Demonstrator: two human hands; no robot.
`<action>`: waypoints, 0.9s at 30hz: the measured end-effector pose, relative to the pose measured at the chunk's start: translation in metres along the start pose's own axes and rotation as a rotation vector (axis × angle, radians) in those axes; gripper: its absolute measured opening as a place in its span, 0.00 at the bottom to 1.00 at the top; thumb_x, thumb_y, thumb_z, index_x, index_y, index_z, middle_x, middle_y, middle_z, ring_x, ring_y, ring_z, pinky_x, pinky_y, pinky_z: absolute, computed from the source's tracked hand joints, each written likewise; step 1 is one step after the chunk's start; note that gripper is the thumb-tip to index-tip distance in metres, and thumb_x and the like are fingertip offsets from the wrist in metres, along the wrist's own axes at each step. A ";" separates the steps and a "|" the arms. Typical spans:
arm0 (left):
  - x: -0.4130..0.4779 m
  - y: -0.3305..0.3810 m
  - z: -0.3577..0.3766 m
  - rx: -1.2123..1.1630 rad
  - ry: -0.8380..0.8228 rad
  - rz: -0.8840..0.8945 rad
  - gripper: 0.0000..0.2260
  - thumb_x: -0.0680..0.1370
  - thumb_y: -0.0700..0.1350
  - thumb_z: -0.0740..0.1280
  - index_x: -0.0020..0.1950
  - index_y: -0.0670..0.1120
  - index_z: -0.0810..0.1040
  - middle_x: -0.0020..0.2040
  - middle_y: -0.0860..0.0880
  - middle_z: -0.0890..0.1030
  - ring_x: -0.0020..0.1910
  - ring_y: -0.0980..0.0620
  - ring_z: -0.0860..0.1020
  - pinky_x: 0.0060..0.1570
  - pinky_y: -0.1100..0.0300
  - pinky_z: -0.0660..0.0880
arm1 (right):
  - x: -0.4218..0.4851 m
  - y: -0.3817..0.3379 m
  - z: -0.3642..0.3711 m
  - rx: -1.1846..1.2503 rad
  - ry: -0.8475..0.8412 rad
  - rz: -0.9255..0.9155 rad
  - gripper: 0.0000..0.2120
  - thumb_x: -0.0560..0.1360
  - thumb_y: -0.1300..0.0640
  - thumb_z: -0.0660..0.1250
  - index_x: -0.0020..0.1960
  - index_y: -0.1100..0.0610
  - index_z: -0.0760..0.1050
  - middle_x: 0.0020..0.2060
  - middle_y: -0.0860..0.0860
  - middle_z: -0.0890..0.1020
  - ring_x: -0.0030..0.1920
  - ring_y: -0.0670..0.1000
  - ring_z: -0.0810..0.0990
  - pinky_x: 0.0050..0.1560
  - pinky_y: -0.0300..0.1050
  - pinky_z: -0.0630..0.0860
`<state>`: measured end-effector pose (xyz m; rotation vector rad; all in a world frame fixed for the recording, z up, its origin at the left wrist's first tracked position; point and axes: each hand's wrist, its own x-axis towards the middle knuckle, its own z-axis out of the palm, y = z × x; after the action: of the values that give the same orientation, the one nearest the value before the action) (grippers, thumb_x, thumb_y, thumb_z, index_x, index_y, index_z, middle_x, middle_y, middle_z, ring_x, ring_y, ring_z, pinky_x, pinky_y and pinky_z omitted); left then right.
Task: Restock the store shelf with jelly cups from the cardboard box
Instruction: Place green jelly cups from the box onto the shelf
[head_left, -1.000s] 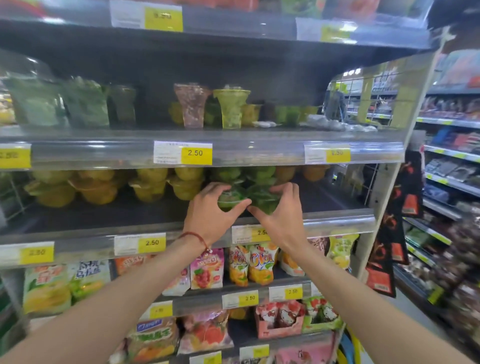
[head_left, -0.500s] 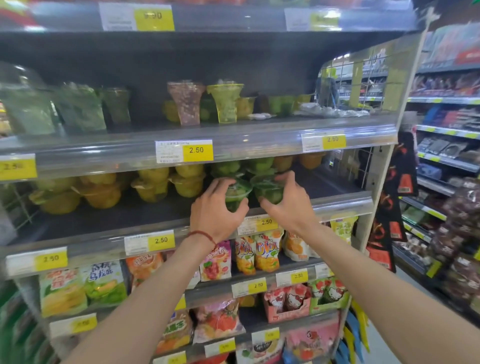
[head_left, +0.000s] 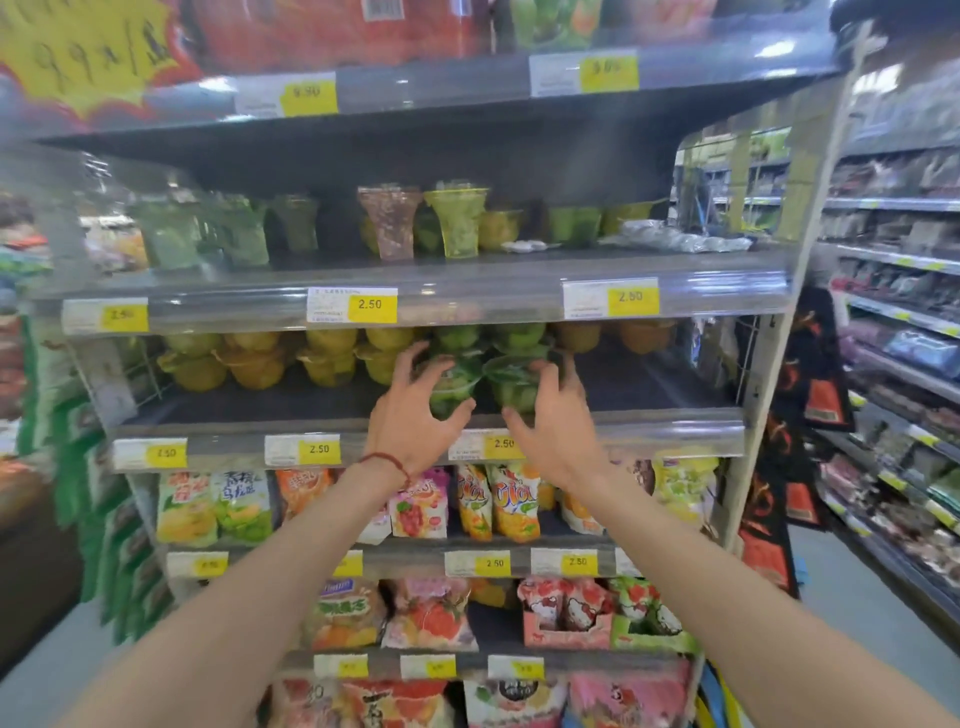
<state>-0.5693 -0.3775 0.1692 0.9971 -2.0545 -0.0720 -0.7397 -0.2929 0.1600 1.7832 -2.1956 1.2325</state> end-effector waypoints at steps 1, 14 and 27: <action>-0.004 0.002 0.001 -0.005 0.004 -0.006 0.26 0.73 0.60 0.68 0.70 0.56 0.69 0.74 0.55 0.58 0.60 0.47 0.76 0.54 0.48 0.78 | -0.005 0.000 0.002 -0.013 0.019 -0.019 0.31 0.78 0.51 0.69 0.75 0.59 0.60 0.78 0.66 0.55 0.78 0.66 0.56 0.76 0.59 0.62; -0.114 0.002 -0.002 -0.036 0.092 -0.083 0.22 0.80 0.42 0.64 0.74 0.47 0.67 0.75 0.51 0.61 0.75 0.54 0.61 0.72 0.54 0.64 | -0.076 -0.025 0.035 0.170 0.148 -0.418 0.21 0.75 0.59 0.68 0.68 0.58 0.73 0.74 0.57 0.66 0.76 0.59 0.62 0.76 0.57 0.61; -0.335 -0.099 -0.043 0.128 -0.110 -0.604 0.18 0.79 0.44 0.63 0.70 0.47 0.71 0.69 0.51 0.68 0.67 0.53 0.69 0.68 0.59 0.67 | -0.218 -0.073 0.193 0.365 -0.510 -0.521 0.13 0.76 0.63 0.65 0.59 0.53 0.79 0.61 0.49 0.76 0.66 0.51 0.69 0.66 0.48 0.70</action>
<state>-0.3631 -0.2073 -0.0601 1.6986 -1.8013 -0.3178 -0.5250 -0.2352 -0.0415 2.8402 -1.5445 1.1940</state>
